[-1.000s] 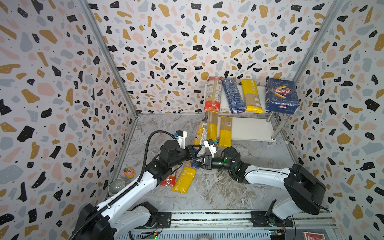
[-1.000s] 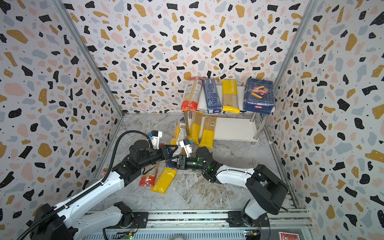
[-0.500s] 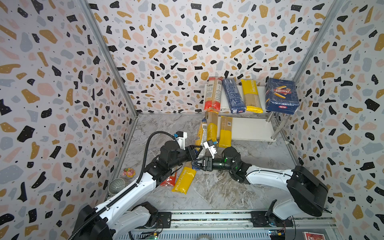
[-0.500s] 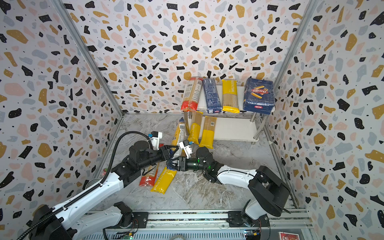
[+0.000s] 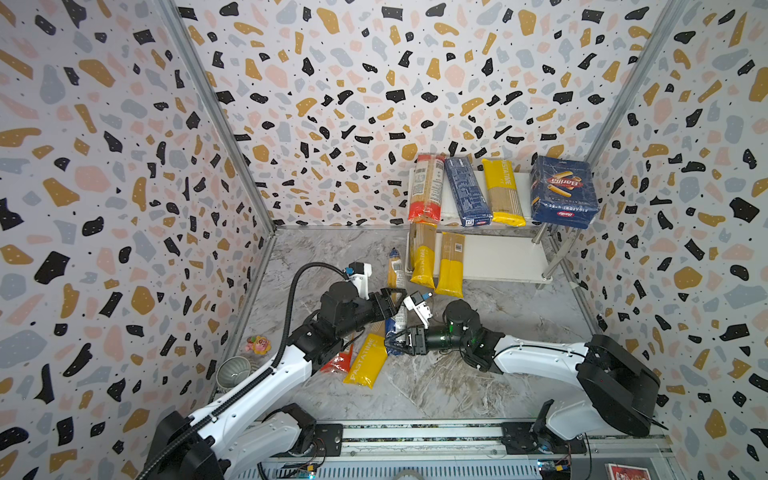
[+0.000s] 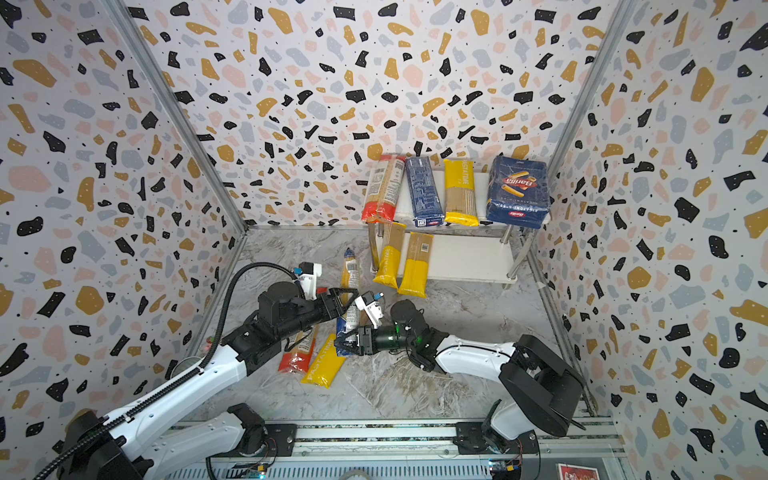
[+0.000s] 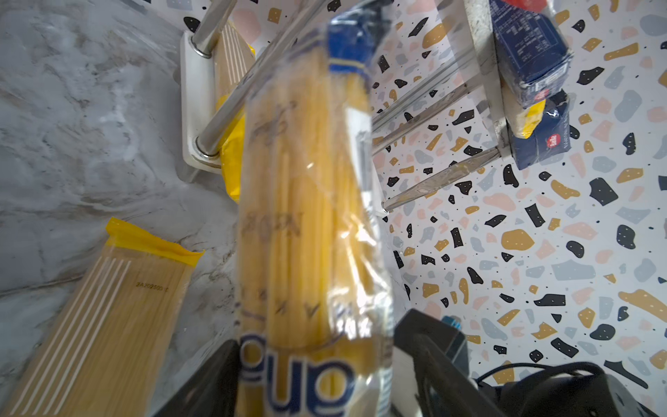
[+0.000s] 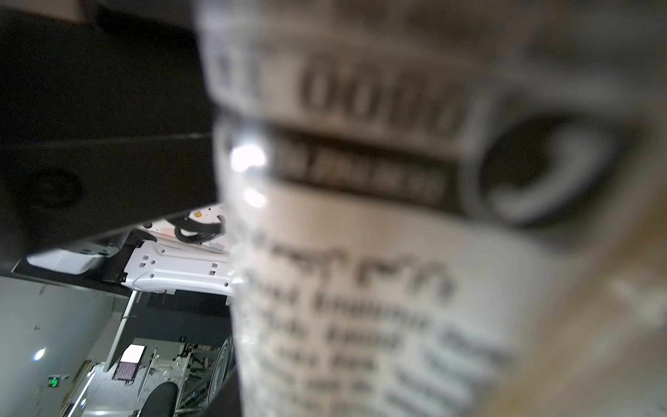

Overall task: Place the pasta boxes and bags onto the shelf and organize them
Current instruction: 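Grasp the ankara bag with the right gripper and open the left gripper, then carry the ankara bag to the lower shelf while the left gripper draws back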

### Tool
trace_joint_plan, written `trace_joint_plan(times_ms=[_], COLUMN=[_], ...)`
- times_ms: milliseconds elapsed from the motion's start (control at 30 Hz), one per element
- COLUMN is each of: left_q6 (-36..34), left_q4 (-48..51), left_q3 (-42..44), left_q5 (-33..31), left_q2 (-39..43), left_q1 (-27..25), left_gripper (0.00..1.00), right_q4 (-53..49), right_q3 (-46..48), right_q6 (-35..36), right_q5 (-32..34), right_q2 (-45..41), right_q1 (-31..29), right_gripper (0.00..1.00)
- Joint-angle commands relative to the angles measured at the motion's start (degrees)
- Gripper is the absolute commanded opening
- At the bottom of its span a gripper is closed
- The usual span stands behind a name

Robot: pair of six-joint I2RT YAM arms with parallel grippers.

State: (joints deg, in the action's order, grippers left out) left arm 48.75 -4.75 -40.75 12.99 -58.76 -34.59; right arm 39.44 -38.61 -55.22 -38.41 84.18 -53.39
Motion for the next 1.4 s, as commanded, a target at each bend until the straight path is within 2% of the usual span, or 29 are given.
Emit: trace_joint_plan(times_ms=[0,433,600,800,933,1033,1200,1367], left_q6=[-1.28,-4.88,-6.21,-8.12,-8.66,-8.93,-10.02,-11.24], left_q4=[-3.97,1.79,4.38,8.29,9.06,9.23,9.53,10.20], left_q3=[-1.00,-2.66,-2.59,-1.14,0.77,1.62,1.82,2.76], left_q5=[0.42,-4.34,-5.22,-6.84,-7.13,-7.12,-6.15,-6.01], left_q2=[0.05,1.93,3.91,7.79,10.05,10.38,10.25,11.73], left_q1=[-0.30,-0.04,1.04,2.89,3.47,3.61,3.65,3.64], left_gripper=[0.77,0.93,0.94,0.94,0.95,0.95,0.97,1.00], right_q4=[7.98,8.70,6.17,-7.87,-25.15,-32.16,-38.60,-43.78], right_q3=[-0.39,4.27,5.59,5.52,2.61,1.75,-0.02,-5.08], right_q6=[1.95,-0.27,0.45,5.27,11.94,14.86,19.70,25.23], right_q5=[-3.65,-5.78,-6.08,-6.12,-3.89,-3.62,-1.79,3.83], right_q2=[-3.84,-7.32,-10.76,-17.87,-22.83,-24.91,-24.60,-19.98], right_q1=[-0.09,4.28,6.62,12.18,17.60,22.62,29.26,32.70], right_gripper=[0.00,0.00,0.00,0.00,0.00,0.00,0.00,0.00])
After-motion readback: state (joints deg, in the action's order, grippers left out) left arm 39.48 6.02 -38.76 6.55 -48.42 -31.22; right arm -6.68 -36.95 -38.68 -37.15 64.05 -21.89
